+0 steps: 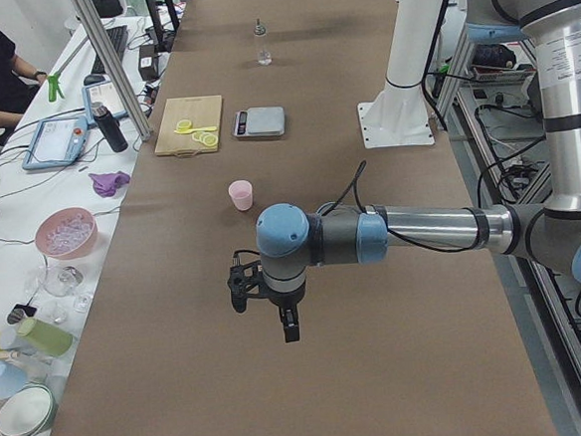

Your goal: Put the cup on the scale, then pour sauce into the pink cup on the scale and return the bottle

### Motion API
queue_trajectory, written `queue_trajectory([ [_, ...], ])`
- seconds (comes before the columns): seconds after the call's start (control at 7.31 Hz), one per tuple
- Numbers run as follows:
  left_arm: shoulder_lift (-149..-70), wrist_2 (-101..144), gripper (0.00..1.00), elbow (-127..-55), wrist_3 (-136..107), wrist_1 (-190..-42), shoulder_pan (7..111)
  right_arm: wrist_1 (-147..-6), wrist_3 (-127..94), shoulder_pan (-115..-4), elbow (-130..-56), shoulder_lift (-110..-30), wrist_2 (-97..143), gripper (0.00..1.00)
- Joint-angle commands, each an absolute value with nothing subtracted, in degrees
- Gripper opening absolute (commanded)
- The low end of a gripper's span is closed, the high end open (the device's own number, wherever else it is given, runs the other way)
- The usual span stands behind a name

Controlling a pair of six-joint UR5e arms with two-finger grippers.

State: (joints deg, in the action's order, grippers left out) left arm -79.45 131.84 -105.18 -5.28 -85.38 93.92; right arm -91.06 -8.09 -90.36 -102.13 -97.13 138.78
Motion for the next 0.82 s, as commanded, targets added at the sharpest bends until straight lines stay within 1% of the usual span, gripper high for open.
queue_trajectory([
  [0.0,-79.5,131.8,0.98,-105.1,-5.3,-85.3,94.0,-91.1,-8.3,-90.4,-102.2,-96.6,138.9,1.0],
  [0.68,-79.5,131.8,0.98,-104.8,-5.4,-85.5,94.0,-91.1,-8.4,-90.4,-103.1,-95.9,140.4,1.0],
])
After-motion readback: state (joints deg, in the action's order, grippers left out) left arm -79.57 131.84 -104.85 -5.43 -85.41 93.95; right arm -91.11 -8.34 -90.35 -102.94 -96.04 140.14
